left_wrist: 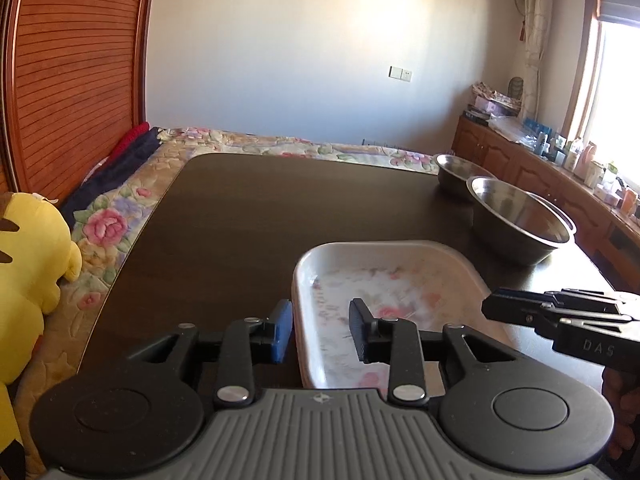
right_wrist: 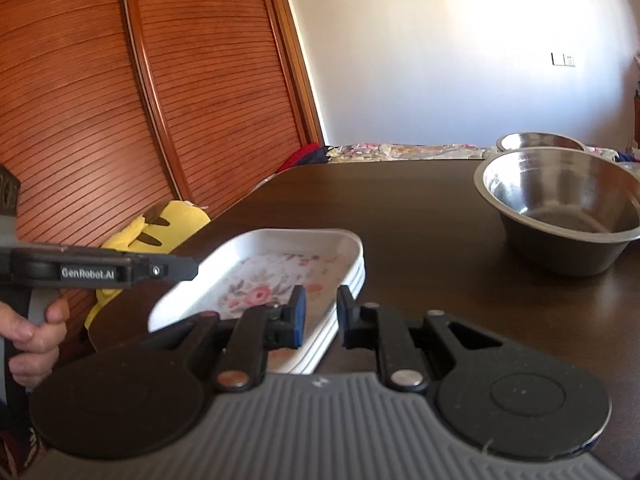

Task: Organize plates and bowls

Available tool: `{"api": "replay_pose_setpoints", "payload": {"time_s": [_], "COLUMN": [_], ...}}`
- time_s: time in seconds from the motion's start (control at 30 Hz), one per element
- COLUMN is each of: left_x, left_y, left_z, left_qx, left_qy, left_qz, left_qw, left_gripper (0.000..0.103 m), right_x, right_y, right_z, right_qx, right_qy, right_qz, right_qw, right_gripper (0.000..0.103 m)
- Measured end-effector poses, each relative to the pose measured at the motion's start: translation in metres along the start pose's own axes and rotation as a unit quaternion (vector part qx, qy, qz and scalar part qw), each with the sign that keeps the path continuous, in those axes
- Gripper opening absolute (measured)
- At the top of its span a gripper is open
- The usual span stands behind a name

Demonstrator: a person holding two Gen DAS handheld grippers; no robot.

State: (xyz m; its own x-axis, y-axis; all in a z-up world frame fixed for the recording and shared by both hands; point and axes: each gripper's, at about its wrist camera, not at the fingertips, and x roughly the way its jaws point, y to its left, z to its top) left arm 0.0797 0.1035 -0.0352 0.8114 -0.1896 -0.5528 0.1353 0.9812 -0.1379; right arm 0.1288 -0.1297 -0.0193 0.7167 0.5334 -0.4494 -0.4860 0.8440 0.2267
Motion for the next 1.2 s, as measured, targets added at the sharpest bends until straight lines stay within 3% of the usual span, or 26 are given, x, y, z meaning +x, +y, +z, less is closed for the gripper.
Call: {"api": "replay_pose_setpoints", "payload": {"time_s": [0.07,0.33,0.57,0.6,0.67,1.2], "left_x": [0.0,-0.002,0.004,0.005,0.01,0.046], "left_y": [0.001,-0.008,-0.027,-0.03,-0.037,-0.112], "left_z": [0.001,0.004,0.009,0.01,0.013,0.037], "left_qx": [0.001,0.015,0.038,0.041,0.047,0.103], "left_qy": [0.0,-0.008,-0.02,-0.022,-0.019,0.019], "left_qz": [0.001,0.0,0.01,0.011,0.012,-0.002], "left_qw": [1.0,0.9999,0.999,0.9989,0.9986,0.9945], "left_gripper": [0.036,0.06,0.094,0.098,0.101,0.103], "right_x": [0.0,-0.01,-0.021,-0.022,-0.026,-0.06], "right_y": [0.0,-0.001,-0.008,-0.009,-0.015,-0.085], "right_z": [0.0,0.001,0.003,0.004,0.005,0.02], "right_qx": [0.003,0.002,-0.008,-0.011,-0.009,0.012], "right_qy": [0.001,-0.015,-0.033,-0.036,-0.042,-0.083], "right_qz": [0.002,0.0,-0.026,-0.031,-0.037,-0.086], "right_qw": [1.0,1.0,0.999,0.999,0.998,0.993], "right_gripper": [0.018,0.018,0.019,0.025,0.032,0.039]}}
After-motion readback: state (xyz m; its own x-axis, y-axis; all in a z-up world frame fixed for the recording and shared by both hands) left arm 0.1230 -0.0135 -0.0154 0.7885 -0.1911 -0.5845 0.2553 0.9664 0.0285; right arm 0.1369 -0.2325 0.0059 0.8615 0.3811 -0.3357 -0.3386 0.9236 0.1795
